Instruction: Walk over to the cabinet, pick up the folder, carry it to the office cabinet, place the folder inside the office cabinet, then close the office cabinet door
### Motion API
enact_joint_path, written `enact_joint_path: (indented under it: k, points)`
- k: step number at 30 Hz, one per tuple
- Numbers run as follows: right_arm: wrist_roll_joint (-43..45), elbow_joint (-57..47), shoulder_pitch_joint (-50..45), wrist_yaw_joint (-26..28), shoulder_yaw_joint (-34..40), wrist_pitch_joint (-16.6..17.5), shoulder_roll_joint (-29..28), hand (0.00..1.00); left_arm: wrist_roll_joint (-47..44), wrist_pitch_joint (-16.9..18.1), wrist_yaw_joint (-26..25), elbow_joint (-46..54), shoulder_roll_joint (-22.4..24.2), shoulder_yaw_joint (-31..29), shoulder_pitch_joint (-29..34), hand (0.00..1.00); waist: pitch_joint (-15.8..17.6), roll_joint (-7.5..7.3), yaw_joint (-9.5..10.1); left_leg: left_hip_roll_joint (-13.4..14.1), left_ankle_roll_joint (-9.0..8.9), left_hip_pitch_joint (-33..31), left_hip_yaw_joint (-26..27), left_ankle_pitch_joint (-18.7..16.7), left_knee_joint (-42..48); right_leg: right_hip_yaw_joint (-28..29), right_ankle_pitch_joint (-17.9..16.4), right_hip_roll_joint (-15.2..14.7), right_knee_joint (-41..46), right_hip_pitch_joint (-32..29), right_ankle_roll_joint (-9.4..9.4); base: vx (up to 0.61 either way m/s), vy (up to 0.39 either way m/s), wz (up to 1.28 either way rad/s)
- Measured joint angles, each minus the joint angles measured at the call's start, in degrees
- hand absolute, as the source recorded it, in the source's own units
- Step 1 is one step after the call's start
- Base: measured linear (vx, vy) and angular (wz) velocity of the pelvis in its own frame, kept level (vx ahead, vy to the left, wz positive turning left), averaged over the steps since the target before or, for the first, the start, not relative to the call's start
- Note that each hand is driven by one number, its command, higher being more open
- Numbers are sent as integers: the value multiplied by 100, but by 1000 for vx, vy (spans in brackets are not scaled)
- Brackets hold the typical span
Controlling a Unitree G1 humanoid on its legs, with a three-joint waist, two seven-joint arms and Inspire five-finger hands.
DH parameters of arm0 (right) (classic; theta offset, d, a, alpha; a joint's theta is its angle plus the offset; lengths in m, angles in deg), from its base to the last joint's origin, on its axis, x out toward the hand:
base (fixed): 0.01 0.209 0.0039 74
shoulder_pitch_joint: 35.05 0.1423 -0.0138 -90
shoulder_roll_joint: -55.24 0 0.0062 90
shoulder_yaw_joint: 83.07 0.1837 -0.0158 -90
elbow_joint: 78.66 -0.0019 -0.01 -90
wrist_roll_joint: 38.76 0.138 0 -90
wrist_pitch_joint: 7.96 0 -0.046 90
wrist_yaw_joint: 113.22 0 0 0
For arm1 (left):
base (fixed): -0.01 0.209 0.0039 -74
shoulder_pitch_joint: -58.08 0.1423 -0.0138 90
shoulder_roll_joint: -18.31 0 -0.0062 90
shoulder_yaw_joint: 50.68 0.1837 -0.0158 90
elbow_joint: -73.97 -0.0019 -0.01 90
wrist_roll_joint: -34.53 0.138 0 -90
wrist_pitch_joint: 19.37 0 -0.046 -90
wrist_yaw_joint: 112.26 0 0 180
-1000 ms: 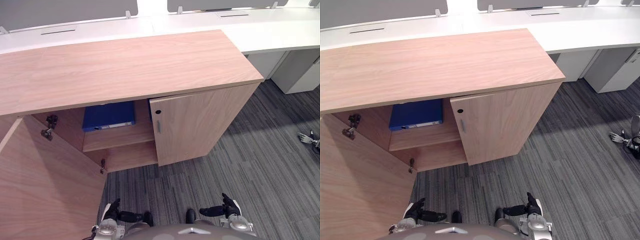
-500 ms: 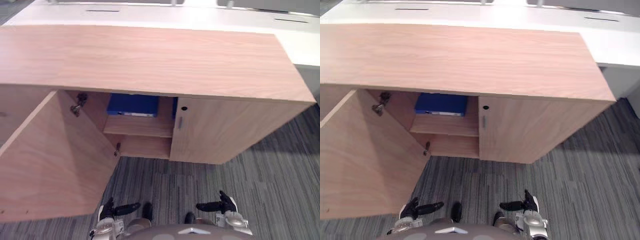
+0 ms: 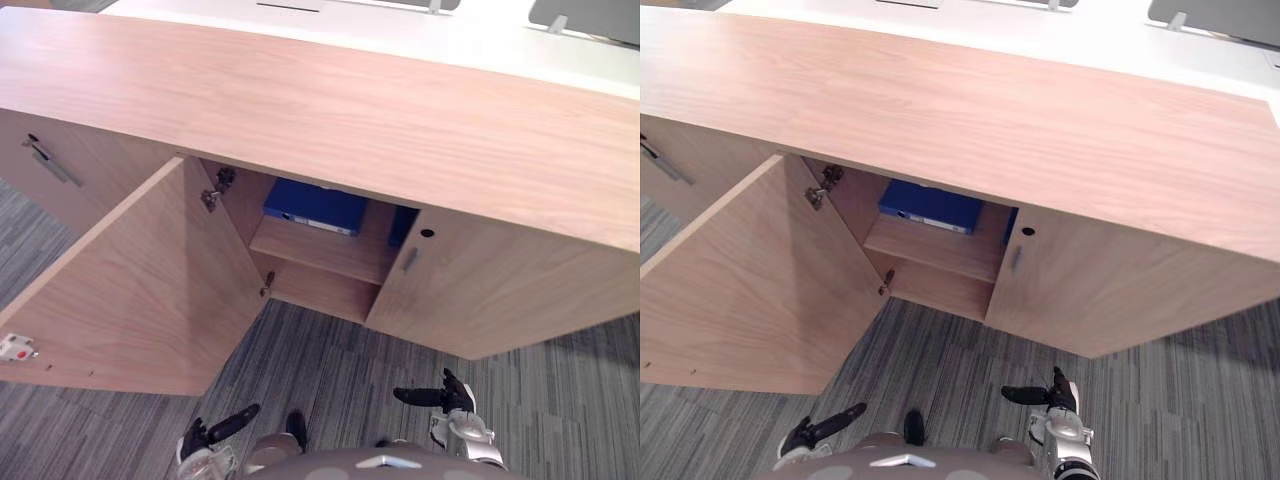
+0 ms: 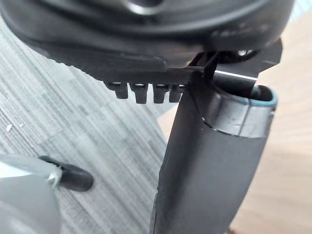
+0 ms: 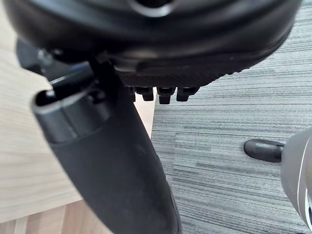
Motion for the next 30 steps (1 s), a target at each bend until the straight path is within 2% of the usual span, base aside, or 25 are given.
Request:
enact_joint_path:
  k: [2,5,8,12,17,24,30]
  points:
    - [0,85,137,2,-9,-2,47,100,-114,-1,-42,10,-215,-391,14,100,-23,27,11,64,0,103,-72,0,-58,106,74,101,-96,132,-90,49,-43,11]
    - [1,105,272,-1,-15,-2,210,100,-281,0,-111,92,-496,-735,20,100,-38,59,23,104,-1,154,-138,1,-85,118,93,151,-103,224,-105,36,-54,12]
    - [1,108,280,-9,-51,-2,343,100,-456,12,-186,137,-751,-889,41,100,-43,70,39,151,-1,305,-198,0,-79,136,151,203,-105,404,-184,20,-40,12]
    - [2,137,287,-52,-146,-2,463,100,-831,55,-323,548,-871,-1257,71,100,-44,70,117,229,-2,405,-268,0,-72,275,225,256,-104,518,-176,-2,-14,7]
    - [1,234,288,-57,-225,-11,496,100,-1005,130,-460,1274,-958,-1275,153,100,-29,95,163,249,-2,409,-372,0,-25,274,281,280,-108,592,-198,-37,3,11]
    - [0,213,254,-39,-291,-13,579,100,-1035,396,-481,2310,-1097,-1191,185,100,9,264,176,215,-51,448,-462,32,-109,287,282,270,-111,628,-198,-81,16,5]
    - [-3,191,48,9,-347,-14,585,100,-969,461,-465,2853,-1219,-969,175,100,-3,289,181,129,-42,488,-529,350,-457,316,280,222,-116,519,-196,-108,9,5]
